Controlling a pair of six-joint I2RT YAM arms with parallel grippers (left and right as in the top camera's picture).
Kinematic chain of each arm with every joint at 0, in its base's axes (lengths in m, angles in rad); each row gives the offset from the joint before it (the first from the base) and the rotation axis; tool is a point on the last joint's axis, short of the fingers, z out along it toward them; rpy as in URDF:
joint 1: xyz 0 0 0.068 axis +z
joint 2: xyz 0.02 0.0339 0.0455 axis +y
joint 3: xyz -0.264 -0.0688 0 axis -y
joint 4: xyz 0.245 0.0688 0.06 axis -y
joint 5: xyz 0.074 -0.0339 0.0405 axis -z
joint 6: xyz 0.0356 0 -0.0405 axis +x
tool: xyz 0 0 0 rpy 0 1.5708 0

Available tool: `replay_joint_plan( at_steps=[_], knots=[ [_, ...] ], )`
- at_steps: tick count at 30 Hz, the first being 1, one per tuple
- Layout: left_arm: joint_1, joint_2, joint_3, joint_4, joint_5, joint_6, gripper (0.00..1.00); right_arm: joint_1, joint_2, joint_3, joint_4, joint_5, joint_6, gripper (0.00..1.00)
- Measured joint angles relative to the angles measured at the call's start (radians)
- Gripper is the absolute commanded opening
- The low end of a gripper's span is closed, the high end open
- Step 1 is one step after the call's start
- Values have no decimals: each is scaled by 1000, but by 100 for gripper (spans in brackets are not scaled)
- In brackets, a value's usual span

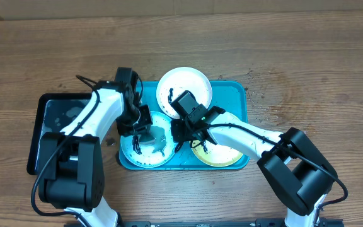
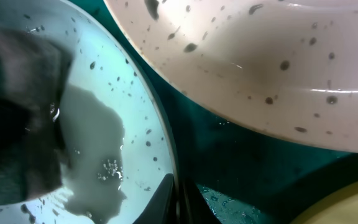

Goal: Clean dirty plates on tray and stack at the side

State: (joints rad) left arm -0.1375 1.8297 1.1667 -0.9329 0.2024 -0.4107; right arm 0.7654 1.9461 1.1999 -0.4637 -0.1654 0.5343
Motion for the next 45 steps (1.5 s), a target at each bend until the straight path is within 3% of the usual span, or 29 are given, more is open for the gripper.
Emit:
replay_joint_plan(
  at_steps=[2, 4, 8, 12, 16, 20, 28, 30, 34, 38, 42, 45],
  knots=[
    [0, 2, -45, 18, 4, -2, 28, 0, 0, 0, 0, 0, 0, 4],
    [0, 2, -61, 17, 3, 3, 36, 0, 0, 0, 0, 0, -1, 4],
    [5, 2, -56, -10, 3, 1, 36, 0, 0, 0, 0, 1, -3, 4],
    [14, 2, 2, -133, 3, 8, 37, 0, 0, 0, 1, 1, -4, 4],
    [16, 3, 119, -228, 3, 31, 47, 0, 0, 0, 0, 2, -3, 5],
    [16, 3, 156, -232, 3, 45, 48, 0, 0, 0, 0, 2, -4, 5],
    [14, 3, 53, -149, 9, 46, 43, 0, 0, 0, 0, 5, -4, 5],
    [13, 3, 27, -123, 18, 47, 39, 0, 0, 0, 1, 5, -4, 5],
    [6, 3, 14, -109, 31, 46, 21, 0, 0, 0, 0, 5, -4, 6],
    [6, 3, 14, -109, 34, 51, 17, 0, 0, 0, 0, 6, -4, 6],
    [6, 3, -1, -91, 33, 50, 4, 0, 0, 0, 0, 6, -4, 6],
    [6, 3, -30, -63, 29, 41, 4, 0, 0, 0, 0, 6, -5, 6]
  ],
)
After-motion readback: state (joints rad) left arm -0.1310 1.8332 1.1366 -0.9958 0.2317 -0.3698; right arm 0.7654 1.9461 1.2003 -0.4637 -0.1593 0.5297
